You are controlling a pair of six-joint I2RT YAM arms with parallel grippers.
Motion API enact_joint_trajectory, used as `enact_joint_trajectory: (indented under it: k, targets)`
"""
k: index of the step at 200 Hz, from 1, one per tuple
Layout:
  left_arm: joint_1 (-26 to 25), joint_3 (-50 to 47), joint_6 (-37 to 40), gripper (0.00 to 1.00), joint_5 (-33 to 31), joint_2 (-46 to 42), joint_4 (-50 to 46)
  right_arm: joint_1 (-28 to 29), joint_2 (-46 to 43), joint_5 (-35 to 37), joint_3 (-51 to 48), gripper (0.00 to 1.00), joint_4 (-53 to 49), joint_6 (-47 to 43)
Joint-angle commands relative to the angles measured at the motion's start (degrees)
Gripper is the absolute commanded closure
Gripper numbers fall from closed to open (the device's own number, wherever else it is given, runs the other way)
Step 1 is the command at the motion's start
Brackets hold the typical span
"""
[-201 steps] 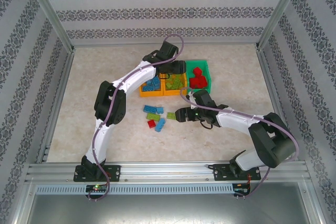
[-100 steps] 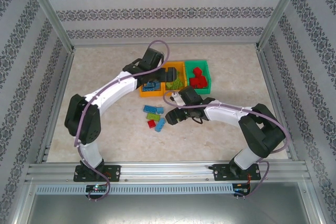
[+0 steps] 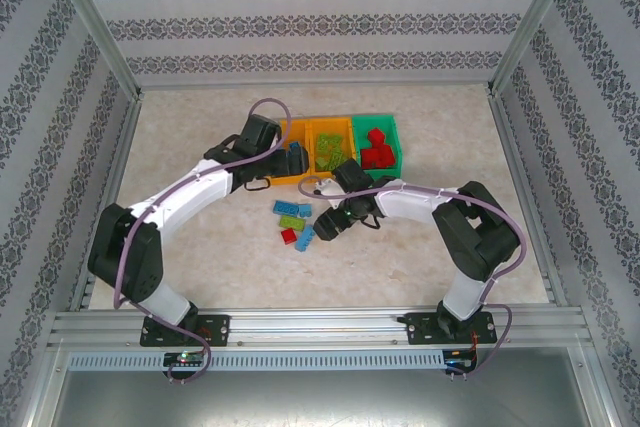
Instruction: Sort the legos into containers by color
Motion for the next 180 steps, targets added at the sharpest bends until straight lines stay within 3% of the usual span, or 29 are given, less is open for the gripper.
enact_joint_trajectory:
  k: [1,54,104,139,180]
  targets:
    - [1.1,-2.2,-1.5,0.01,0.5,-3.5,2.1,0.4,-1.4,-2.0,-2.2,0.22,-1.9,1.4]
    - [1.4,-5.0,-2.1,0.00,0.5,-5.0,2.2,3.8,-3.9,1.1,-3.8,0.26,-2.2,3.3]
    - [1.5,-6.3,-2.5,0.00,0.0,-5.8,2.0,4.7,-1.6,11.0,-2.3,0.32,-4.3,6.0]
    - [1.6,-7.8,-2.7,0.00,-1.0,-7.1,1.8,5.9,0.8,17.4,-0.7,0.46,-6.1,8.4]
    - [1.8,-9.6,-2.5,0.00,-3.0,-9.0,0.8,6.3,1.6,18.2,0.0,0.63,-6.6,8.8]
